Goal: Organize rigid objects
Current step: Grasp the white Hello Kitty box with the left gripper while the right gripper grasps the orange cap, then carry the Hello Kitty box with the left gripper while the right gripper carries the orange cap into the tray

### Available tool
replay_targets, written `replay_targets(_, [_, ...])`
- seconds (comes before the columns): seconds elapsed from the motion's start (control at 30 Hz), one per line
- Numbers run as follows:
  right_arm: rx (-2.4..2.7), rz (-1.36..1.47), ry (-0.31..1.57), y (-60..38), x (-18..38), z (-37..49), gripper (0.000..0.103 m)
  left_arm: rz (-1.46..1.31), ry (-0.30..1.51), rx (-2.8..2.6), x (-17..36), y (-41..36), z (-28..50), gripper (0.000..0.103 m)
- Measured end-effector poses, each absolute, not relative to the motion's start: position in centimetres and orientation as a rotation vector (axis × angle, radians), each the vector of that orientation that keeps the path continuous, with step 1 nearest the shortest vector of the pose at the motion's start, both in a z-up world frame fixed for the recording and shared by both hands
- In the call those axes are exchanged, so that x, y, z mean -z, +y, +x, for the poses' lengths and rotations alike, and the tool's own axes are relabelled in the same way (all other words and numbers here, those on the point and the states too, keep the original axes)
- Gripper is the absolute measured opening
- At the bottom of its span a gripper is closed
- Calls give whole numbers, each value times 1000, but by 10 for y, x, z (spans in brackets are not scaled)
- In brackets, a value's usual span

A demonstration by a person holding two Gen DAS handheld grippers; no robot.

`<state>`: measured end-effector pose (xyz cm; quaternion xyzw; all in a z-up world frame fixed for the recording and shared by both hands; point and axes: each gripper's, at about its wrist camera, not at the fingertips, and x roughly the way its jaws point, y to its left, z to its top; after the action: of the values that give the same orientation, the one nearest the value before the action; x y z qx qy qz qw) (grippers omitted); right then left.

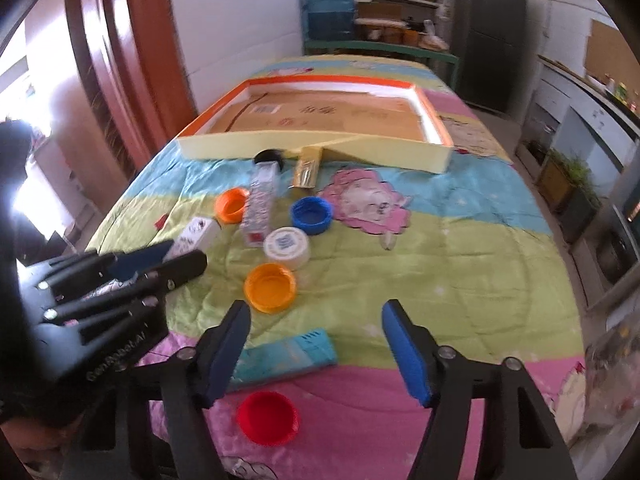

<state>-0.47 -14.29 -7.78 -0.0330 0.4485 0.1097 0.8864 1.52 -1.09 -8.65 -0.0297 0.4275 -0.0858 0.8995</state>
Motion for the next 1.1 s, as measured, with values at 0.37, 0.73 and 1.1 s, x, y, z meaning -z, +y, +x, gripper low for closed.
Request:
replay_targets(0.37, [-247,-136,955,-121,91,11,57,-90,877,118,84,13,23,26])
replay_targets(0.73, [-239,-68,912,-139,71,13,31,-104,862,129,74,14,30,26])
replay_targets(1.1, [-225,-65,827,-163,34,46,31,-97,805,137,41,16,64,26])
